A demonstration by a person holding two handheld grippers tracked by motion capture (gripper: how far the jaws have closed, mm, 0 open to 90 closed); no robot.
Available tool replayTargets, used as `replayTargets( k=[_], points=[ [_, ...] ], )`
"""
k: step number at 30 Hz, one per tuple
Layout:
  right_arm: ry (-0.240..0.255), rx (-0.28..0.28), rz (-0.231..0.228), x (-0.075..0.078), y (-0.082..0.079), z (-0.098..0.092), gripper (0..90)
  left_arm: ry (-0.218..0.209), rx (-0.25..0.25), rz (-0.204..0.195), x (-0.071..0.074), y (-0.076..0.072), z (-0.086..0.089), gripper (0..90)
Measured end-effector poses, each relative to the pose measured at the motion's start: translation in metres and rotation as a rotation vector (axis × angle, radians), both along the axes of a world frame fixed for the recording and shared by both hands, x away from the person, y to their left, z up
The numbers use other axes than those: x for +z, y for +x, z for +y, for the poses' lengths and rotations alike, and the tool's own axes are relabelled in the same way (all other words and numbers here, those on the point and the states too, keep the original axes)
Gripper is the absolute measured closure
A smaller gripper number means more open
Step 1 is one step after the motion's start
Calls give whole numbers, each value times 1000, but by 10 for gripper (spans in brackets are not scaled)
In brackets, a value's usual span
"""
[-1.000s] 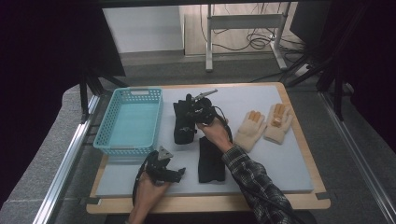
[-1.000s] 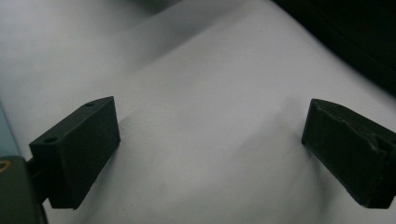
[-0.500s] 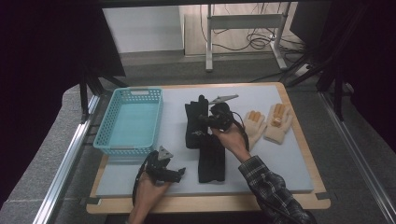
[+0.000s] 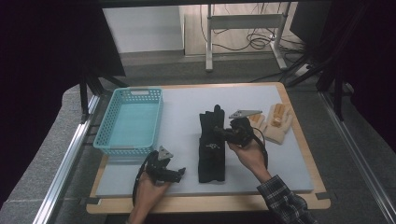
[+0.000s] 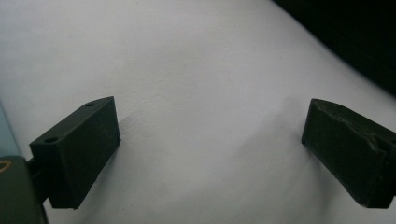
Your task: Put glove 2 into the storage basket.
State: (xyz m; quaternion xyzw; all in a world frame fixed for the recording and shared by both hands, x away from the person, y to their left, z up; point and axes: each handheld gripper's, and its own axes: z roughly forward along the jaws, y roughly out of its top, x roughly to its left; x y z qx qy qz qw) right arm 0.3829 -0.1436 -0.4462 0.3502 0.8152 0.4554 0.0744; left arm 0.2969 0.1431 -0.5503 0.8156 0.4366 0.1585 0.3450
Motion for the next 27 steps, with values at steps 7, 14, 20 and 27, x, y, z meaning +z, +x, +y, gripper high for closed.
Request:
replayTargets(
  k=[7, 14, 20, 27],
  points=[
    [10, 18, 1, -3, -31, -7, 874, 0, 0, -1, 0, 0, 0, 44],
    [-30, 5, 12, -28, -45, -2, 874, 4, -1, 2, 0, 0, 0, 44],
    [-49, -21, 37, -51, -42, -3, 864, 6, -3, 2, 0, 0, 0, 44],
    [-85, -18, 27, -66, -39, -1, 640, 1, 0, 1, 0, 0, 0, 44]
  ],
)
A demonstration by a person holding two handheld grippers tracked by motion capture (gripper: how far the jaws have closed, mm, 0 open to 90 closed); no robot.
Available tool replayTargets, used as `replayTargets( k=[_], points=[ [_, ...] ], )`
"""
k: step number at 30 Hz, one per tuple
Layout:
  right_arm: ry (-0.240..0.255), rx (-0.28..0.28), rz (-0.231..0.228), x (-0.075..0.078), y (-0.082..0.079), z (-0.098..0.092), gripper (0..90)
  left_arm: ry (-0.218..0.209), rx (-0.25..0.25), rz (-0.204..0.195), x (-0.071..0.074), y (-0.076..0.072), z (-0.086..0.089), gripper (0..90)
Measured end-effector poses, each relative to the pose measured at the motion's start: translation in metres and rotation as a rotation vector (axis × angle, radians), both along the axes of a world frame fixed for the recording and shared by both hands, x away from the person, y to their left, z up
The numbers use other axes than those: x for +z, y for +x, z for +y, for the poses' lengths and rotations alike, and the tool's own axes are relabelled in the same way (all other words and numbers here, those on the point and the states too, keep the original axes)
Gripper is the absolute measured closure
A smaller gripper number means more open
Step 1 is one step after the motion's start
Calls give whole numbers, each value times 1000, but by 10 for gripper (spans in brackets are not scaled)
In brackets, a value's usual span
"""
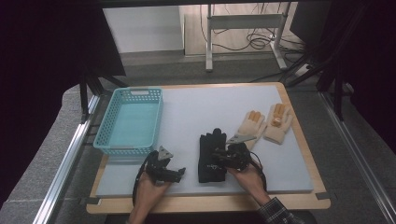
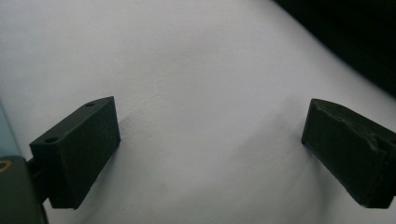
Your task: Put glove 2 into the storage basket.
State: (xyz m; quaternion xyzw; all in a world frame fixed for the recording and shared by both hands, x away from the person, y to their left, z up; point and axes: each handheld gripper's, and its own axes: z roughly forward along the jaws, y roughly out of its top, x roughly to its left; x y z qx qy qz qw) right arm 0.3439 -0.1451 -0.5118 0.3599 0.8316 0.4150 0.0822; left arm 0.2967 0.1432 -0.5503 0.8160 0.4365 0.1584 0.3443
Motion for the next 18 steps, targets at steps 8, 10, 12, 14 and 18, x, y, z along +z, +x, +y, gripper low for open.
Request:
replayTargets(
  k=[8, 10, 12, 14, 18],
  points=[
    [-25, -12, -46, 15, 2, -24, 475, -2, 1, 1, 0, 0, 0, 44],
    [-29, -9, -39, 12, 1, -33, 472, -2, 0, 3, 0, 0, 0, 45],
    [-35, -5, -36, 9, -1, -38, 472, 0, -3, 2, 1, 0, 1, 47],
    [-55, 2, -40, 5, -4, -42, 503, -2, -4, 0, 1, -1, 1, 51],
    [-48, 43, -32, -1, -12, -49, 805, 0, -11, 0, 1, -6, 4, 57]
  ],
)
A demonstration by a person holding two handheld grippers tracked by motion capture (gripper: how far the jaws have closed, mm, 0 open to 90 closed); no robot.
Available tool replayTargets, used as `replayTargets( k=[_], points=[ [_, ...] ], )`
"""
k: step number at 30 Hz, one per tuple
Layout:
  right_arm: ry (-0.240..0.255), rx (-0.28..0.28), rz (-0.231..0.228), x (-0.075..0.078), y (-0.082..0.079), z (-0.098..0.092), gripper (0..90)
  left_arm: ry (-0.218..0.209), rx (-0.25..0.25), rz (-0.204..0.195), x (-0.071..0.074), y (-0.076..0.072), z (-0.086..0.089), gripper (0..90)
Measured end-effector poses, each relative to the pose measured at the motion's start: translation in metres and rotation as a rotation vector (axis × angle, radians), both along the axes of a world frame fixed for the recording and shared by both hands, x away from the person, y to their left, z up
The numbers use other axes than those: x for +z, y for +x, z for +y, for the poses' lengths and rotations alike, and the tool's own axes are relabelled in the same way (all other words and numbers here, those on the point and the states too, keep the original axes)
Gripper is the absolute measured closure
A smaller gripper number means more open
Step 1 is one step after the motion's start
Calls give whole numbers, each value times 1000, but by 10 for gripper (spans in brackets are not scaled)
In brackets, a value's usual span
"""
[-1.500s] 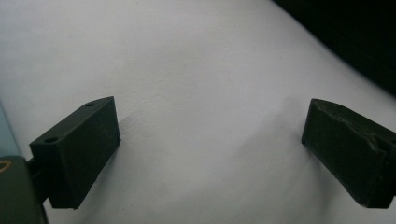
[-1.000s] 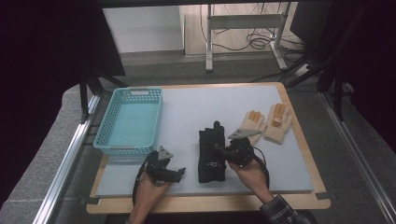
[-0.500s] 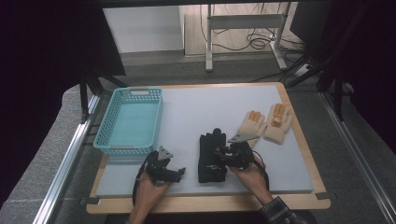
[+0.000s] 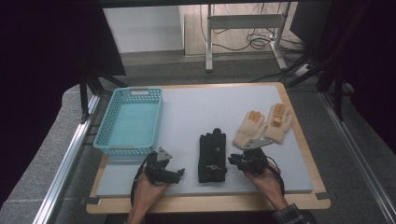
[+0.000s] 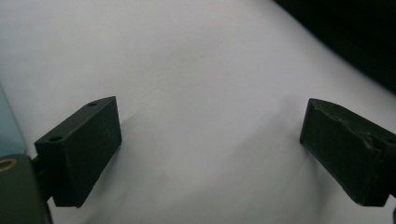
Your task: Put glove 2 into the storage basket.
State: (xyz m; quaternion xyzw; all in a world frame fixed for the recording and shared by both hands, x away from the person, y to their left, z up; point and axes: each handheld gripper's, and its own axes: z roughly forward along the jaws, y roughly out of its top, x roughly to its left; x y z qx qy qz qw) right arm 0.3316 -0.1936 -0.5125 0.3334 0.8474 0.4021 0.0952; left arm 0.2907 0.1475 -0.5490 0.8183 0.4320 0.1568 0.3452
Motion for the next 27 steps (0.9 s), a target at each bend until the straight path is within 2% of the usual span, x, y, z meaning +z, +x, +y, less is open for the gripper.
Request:
replayTargets(
  k=[3, 5, 7, 10, 13, 21, 24, 27],
  points=[
    [1, 25, 16, -4, -4, -1, 872, 9, 6, 2, 1, -5, 5, 52],
    [-13, 57, 29, -8, -6, 2, 882, 14, 12, 2, 0, -9, 9, 52],
    [-44, 86, 22, -12, -9, 8, 884, 12, 26, -6, -1, -12, 13, 50],
    [-60, 102, 22, -17, -11, 15, 885, 20, 35, -13, -1, -17, 20, 45],
    [-53, 116, 21, -18, -12, 23, 884, 3, 25, -15, -3, -17, 25, 45],
    [-51, 157, 14, -20, -14, 49, 881, -1, 13, -14, -4, -16, 26, 45],
    [-49, 166, 11, -21, -13, 60, 877, -21, 10, -40, -7, -17, 28, 37],
    [-39, 169, 11, -22, -10, 69, 877, -26, 12, -47, -8, -18, 28, 35]
  ],
)
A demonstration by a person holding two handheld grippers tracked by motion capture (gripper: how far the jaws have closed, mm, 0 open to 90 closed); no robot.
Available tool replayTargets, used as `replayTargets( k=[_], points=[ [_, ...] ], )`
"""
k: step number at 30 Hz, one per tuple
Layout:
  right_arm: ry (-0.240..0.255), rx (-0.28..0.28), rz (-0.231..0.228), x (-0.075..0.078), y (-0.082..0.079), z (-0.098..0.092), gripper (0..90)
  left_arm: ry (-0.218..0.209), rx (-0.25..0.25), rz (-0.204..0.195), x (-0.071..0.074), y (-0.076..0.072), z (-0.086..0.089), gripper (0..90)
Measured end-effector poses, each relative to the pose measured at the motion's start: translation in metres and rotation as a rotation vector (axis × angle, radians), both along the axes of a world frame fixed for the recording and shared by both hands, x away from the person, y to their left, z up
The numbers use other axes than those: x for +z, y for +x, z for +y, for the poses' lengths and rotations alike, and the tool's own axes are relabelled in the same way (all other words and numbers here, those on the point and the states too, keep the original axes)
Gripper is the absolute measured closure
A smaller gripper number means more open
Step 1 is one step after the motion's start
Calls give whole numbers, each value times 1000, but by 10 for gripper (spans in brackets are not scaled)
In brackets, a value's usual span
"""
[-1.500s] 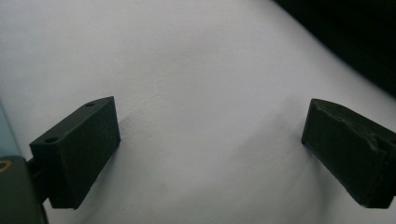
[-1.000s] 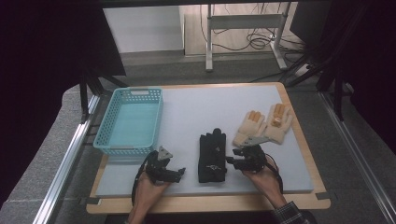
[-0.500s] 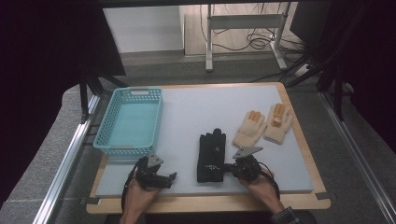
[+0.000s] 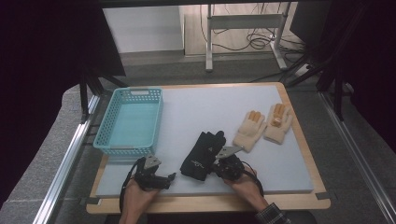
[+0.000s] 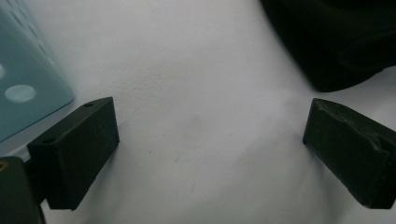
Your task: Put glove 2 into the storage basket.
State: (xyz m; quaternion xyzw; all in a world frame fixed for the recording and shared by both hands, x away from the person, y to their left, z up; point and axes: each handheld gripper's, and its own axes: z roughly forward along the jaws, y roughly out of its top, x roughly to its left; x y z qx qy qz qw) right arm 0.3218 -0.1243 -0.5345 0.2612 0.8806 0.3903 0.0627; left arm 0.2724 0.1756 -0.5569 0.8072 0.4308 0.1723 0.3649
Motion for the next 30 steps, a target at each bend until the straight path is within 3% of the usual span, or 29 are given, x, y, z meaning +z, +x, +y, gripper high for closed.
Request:
replayTargets(
  k=[7, 13, 21, 30],
  points=[
    [-5, -3, -21, -1, 6, 19, 874, -9, -6, -16, -2, -1, 1, 32],
    [-13, 1, -18, 0, 4, 17, 839, -14, -18, -13, -2, 1, 2, 29],
    [-1, -34, -39, 10, -2, -12, 772, -12, -23, -8, -2, 2, 2, 28],
    [-4, -162, -102, 24, -1, -63, 553, -11, -25, -16, -2, 1, 2, 31]
  ],
)
